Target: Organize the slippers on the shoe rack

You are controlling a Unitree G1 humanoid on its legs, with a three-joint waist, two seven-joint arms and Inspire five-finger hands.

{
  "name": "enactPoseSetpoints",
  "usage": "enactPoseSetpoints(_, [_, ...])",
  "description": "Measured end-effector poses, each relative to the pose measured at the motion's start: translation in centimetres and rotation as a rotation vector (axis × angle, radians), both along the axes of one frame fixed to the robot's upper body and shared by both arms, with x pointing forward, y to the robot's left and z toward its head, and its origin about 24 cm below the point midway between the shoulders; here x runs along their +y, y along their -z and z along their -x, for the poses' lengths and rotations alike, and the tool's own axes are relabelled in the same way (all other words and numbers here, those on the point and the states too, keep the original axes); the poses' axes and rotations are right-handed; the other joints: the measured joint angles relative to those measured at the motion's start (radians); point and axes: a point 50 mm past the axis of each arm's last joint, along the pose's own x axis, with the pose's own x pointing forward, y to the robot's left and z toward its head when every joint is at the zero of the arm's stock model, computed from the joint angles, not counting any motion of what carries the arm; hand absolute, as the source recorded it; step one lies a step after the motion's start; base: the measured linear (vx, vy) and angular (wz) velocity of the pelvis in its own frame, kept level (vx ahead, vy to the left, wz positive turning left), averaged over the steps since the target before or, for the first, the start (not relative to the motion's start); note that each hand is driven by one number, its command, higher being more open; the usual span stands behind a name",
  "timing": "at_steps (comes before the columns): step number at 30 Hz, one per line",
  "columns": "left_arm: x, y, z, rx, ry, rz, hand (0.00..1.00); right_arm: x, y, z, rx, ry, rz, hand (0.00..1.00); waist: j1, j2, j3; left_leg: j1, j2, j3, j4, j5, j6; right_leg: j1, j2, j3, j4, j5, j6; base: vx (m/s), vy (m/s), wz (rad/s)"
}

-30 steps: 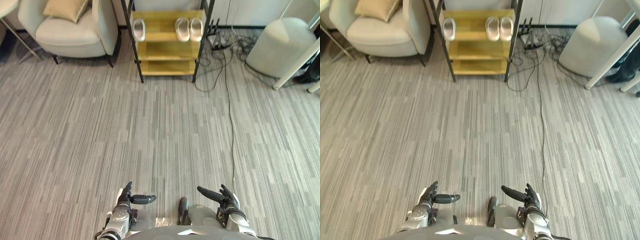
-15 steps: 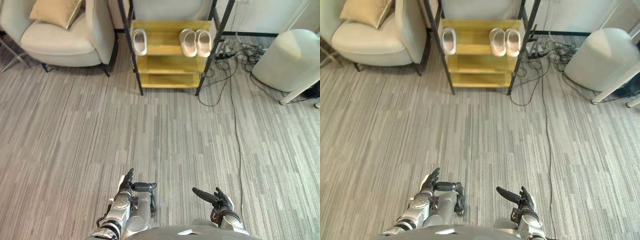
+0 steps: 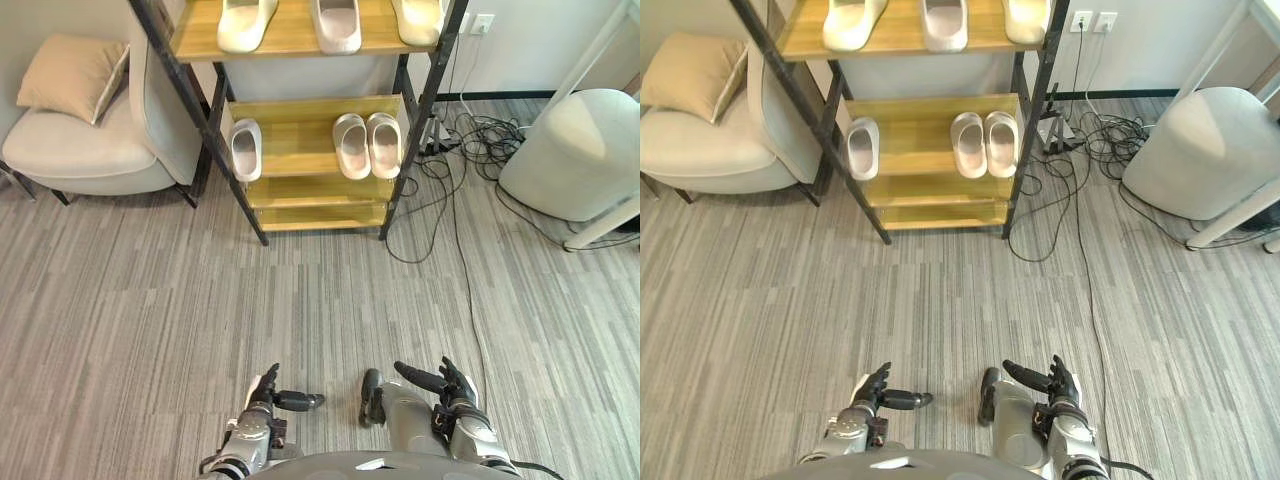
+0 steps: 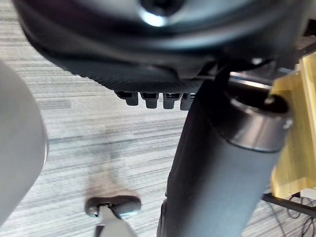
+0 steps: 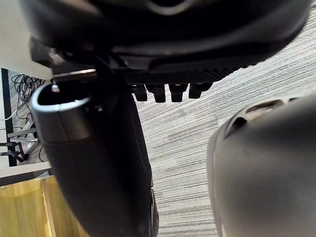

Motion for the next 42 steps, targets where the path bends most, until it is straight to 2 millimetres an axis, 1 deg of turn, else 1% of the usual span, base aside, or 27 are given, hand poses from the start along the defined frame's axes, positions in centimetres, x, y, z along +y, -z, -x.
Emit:
enactPoseSetpoints(1, [0.2,-0.2,-0.3,-0.013,-0.018,0.005,1.00,0.2,0.2,0.6,0.016,0.004,-0.008,1.00,0.005,-0.008,0.008,-0.099,0.041,-0.005,0.250,0.005,0.005,0.094,0.024,-0.006,-0.063,-0.012,-0.011,0.40,-0.200,0.10])
enactPoseSetpoints(2, [0.5,-0.4,-0.8,-0.036,-0.042,0.006,1.00,0.4,0.4,1.1,0.030,0.008,-0.013,1.00,0.014,-0.010,0.012,-0.167,0.070,0.024,0.405,-0.038,0.025,0.178,0.041,-0.007,-0.113,-0.021,-0.017,0.39,-0.185,0.07])
enactPoseSetpoints(4, [0.8,-0.8,-1.3,-0.071,-0.058,0.008,1.00,0.6,0.7,1.6,0.045,0.013,-0.020,1.00,0.019,-0.031,0.019,-0.261,0.075,0.078,0.444,-0.085,0.051,0.282,0.051,-0.003,-0.191,-0.023,-0.017,0.40,-0.145,-0.04])
enactPoseSetpoints(6, [0.6,-1.2,-1.9,-0.099,-0.057,0.013,1.00,0.6,0.7,1.7,0.053,0.015,-0.020,1.00,0.023,-0.034,0.020,-0.313,0.056,0.113,0.366,-0.110,0.051,0.325,0.051,0.004,-0.231,-0.018,-0.009,0.34,-0.053,-0.17])
enactPoseSetpoints(8, [0.2,-1.4,-2.3,-0.124,-0.053,0.025,1.00,0.8,0.8,1.7,0.058,0.017,-0.023,1.00,0.035,-0.036,0.023,-0.356,0.000,0.142,0.148,-0.123,0.049,0.371,0.040,0.029,-0.280,-0.014,0.000,0.36,0.062,-0.36])
enactPoseSetpoints(9, [-0.2,-1.6,-2.7,-0.134,-0.048,0.034,1.00,0.9,0.8,1.7,0.059,0.020,-0.024,1.00,0.043,-0.043,0.027,-0.356,-0.065,0.144,-0.072,-0.092,0.053,0.403,0.022,0.044,-0.311,-0.017,0.018,0.37,0.117,-0.34])
enactPoseSetpoints(10, [-0.4,-1.6,-2.7,-0.133,-0.046,0.037,1.00,0.9,0.8,1.8,0.060,0.021,-0.024,1.00,0.045,-0.044,0.028,-0.352,-0.086,0.142,-0.156,-0.060,0.054,0.414,0.017,0.050,-0.321,-0.020,0.026,0.39,0.153,-0.35])
enactPoseSetpoints(11, [-0.7,-1.5,-2.6,-0.128,-0.038,0.043,1.00,0.8,0.9,2.0,0.065,0.022,-0.019,1.00,0.045,-0.036,0.023,-0.350,-0.116,0.133,-0.294,0.051,0.074,0.432,0.021,0.062,-0.336,-0.035,0.051,0.42,0.157,-0.34])
enactPoseSetpoints(12, [-0.7,-1.5,-2.6,-0.124,-0.030,0.039,1.00,1.1,1.0,2.0,0.075,0.021,-0.024,1.00,0.050,-0.056,0.019,-0.327,-0.141,0.127,-0.318,0.139,0.156,0.456,0.005,0.088,-0.348,-0.052,0.080,0.56,0.180,-0.25])
enactPoseSetpoints(13, [-0.2,-1.5,-2.6,-0.122,-0.032,0.025,1.00,1.8,1.1,2.3,0.081,0.020,-0.042,1.00,0.050,-0.083,0.012,-0.327,-0.160,0.129,-0.307,0.108,0.169,0.454,-0.021,0.090,-0.341,-0.052,0.090,0.41,0.112,-0.13])
enactPoseSetpoints(14, [-0.1,-1.5,-2.6,-0.119,-0.031,0.024,1.00,1.9,1.2,2.3,0.082,0.020,-0.046,1.00,0.051,-0.088,0.013,-0.330,-0.162,0.130,-0.293,0.091,0.170,0.453,-0.026,0.091,-0.331,-0.054,0.095,0.37,0.102,0.02])
enactPoseSetpoints(16, [0.1,-1.4,-2.5,-0.110,-0.030,0.018,1.00,2.1,1.2,2.2,0.085,-0.006,-0.045,1.00,0.056,-0.090,0.011,-0.291,-0.163,0.145,-0.252,0.022,0.178,0.402,-0.053,0.118,-0.127,-0.088,0.146,0.35,0.113,-0.11])
enactPoseSetpoints(18, [0.7,-1.1,-1.9,-0.084,-0.026,-0.002,1.00,2.1,1.1,2.1,0.082,-0.027,-0.036,1.00,0.054,-0.097,0.006,-0.200,-0.178,0.152,-0.309,0.006,0.190,0.302,-0.099,0.127,0.167,-0.071,0.185,0.36,0.104,-0.07])
enactPoseSetpoints(19, [1.1,-0.9,-1.5,-0.067,-0.010,-0.017,1.00,2.0,1.1,2.1,0.080,-0.032,-0.036,1.00,0.048,-0.102,0.003,-0.157,-0.191,0.146,-0.345,0.001,0.195,0.258,-0.124,0.120,0.284,-0.090,0.183,0.36,0.045,0.16])
enactPoseSetpoints(20, [1.6,-0.7,-1.2,-0.046,-0.006,-0.034,1.00,2.0,1.1,2.0,0.073,-0.038,-0.037,1.00,0.046,-0.104,0.000,-0.114,-0.195,0.133,-0.376,-0.009,0.191,0.225,-0.141,0.085,0.342,-0.130,0.161,0.34,0.014,0.24])
enactPoseSetpoints(21, [1.8,-0.6,-1.0,-0.036,-0.007,-0.041,1.00,2.0,1.0,2.0,0.071,-0.042,-0.037,1.00,0.045,-0.099,-0.001,-0.097,-0.194,0.127,-0.389,-0.010,0.189,0.210,-0.147,0.062,0.345,-0.146,0.145,0.37,-0.050,0.35])
enactPoseSetpoints(22, [2.1,-0.4,-0.5,-0.022,-0.011,-0.048,1.00,1.8,1.0,1.9,0.064,-0.046,-0.033,1.00,0.039,-0.091,-0.006,-0.062,-0.189,0.108,-0.417,-0.009,0.186,0.178,-0.151,0.017,0.312,-0.166,0.114,0.29,-0.073,0.33])
enactPoseSetpoints(24, [2.1,-0.3,-0.2,-0.015,-0.013,-0.047,1.00,1.5,0.8,1.6,0.051,-0.049,-0.022,1.00,0.029,-0.077,-0.007,-0.040,-0.169,0.083,-0.436,-0.004,0.179,0.131,-0.135,0.002,0.234,-0.170,0.106,0.30,-0.158,0.49])
enactPoseSetpoints(25, [2.0,-0.2,0.1,-0.008,-0.013,-0.044,1.00,1.2,0.6,1.2,0.038,-0.057,-0.009,1.00,0.022,-0.064,-0.012,-0.034,-0.142,0.058,-0.447,-0.003,0.162,0.092,-0.100,0.033,0.103,-0.155,0.120,0.32,-0.252,0.67])
enactPoseSetpoints(26, [2.2,-0.1,0.3,-0.002,-0.012,-0.049,1.00,1.4,0.5,1.1,0.032,-0.057,-0.011,1.00,0.019,-0.070,-0.016,-0.029,-0.141,0.041,-0.448,-0.005,0.139,0.091,-0.082,0.078,-0.039,-0.097,0.139,0.26,-0.221,0.71])
enactPoseSetpoints(27, [2.6,-0.1,0.4,0.002,-0.010,-0.057,1.00,1.6,0.7,1.5,0.041,-0.048,-0.019,1.00,0.016,-0.088,-0.022,-0.018,-0.157,0.025,-0.453,-0.015,0.113,0.101,-0.082,0.103,-0.098,0.043,0.112,0.28,-0.261,0.49])
enactPoseSetpoints(29, [2.1,0.1,0.7,0.017,-0.019,-0.043,1.00,1.1,0.8,1.6,0.055,-0.051,-0.007,1.00,0.029,-0.049,-0.038,-0.011,-0.118,0.014,-0.462,-0.019,0.098,0.119,-0.048,0.096,-0.103,0.035,0.095,0.25,-0.264,0.20])
enactPoseSetpoints(30, [1.4,0.2,0.9,0.023,-0.012,-0.030,1.00,0.8,0.7,1.7,0.057,-0.050,0.002,1.00,0.021,-0.027,-0.040,-0.007,-0.095,0.007,-0.462,-0.020,0.091,0.153,-0.026,0.070,-0.140,0.029,0.085,0.25,-0.319,0.42])
enactPoseSetpoints(33, [0.2,0.1,0.4,0.009,0.008,0.006,1.00,0.6,0.9,2.1,0.075,-0.024,-0.006,1.00,0.015,-0.024,-0.037,-0.017,-0.069,-0.019,-0.402,-0.029,0.053,0.233,-0.006,-0.001,-0.194,0.016,0.068,0.15,-0.210,0.62])
enactPoseSetpoints(34, [0.0,0.0,0.1,-0.001,0.011,0.011,1.00,0.8,1.0,2.2,0.078,-0.027,-0.013,1.00,0.017,-0.036,-0.033,-0.051,-0.061,-0.008,-0.335,-0.037,0.031,0.263,-0.004,-0.031,-0.219,0.016,0.068,0.05,-0.092,0.73])
enactPoseSetpoints(37, [0.0,-0.2,-0.2,-0.016,0.012,0.011,1.00,1.1,1.1,2.4,0.084,-0.030,-0.021,1.00,0.025,-0.046,-0.033,-0.089,-0.052,0.037,-0.262,-0.040,0.027,0.289,-0.006,-0.053,-0.246,0.017,0.067,0.01,-0.007,0.32])
enactPoseSetpoints(42, [0.2,-0.1,0.0,-0.007,0.012,0.003,1.00,1.0,1.1,2.4,0.086,-0.036,-0.019,1.00,0.032,-0.032,-0.041,-0.061,-0.068,0.044,-0.373,-0.020,0.042,0.291,0.002,-0.057,-0.306,0.051,0.069,0.02,0.021,0.04])
